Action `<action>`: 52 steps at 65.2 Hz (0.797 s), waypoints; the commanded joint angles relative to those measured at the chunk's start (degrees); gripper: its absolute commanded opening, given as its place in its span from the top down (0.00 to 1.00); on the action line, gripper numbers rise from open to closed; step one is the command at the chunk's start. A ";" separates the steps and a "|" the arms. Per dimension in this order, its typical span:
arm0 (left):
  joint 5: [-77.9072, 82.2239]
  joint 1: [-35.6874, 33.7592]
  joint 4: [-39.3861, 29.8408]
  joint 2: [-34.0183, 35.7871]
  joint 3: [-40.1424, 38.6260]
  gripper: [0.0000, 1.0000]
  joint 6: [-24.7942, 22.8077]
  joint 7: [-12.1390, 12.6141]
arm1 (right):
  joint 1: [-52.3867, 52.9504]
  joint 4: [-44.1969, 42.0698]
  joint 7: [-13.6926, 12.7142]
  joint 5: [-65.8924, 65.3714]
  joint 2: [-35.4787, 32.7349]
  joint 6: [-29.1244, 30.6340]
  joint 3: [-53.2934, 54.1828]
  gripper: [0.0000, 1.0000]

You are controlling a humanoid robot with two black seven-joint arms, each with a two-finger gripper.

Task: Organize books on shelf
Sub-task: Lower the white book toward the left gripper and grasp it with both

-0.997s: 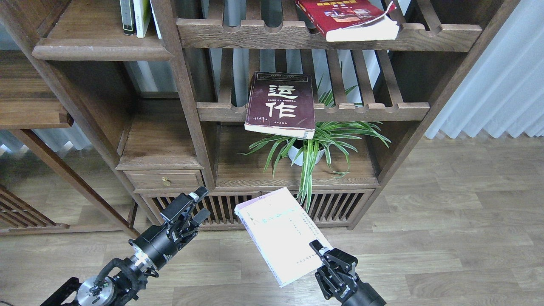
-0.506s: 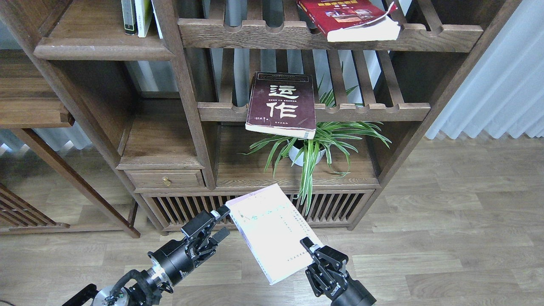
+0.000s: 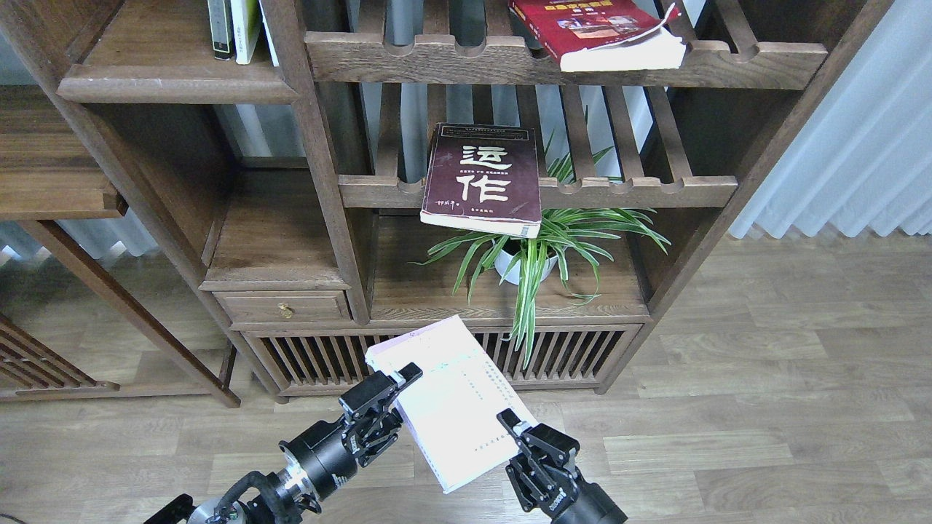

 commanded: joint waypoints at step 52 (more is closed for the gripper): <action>0.06 0.03 0.17 0.55 0.70 0.94 0.00 -0.10 | -0.21 0.00 0.00 -0.84 0.00 0.00 0.03 0.89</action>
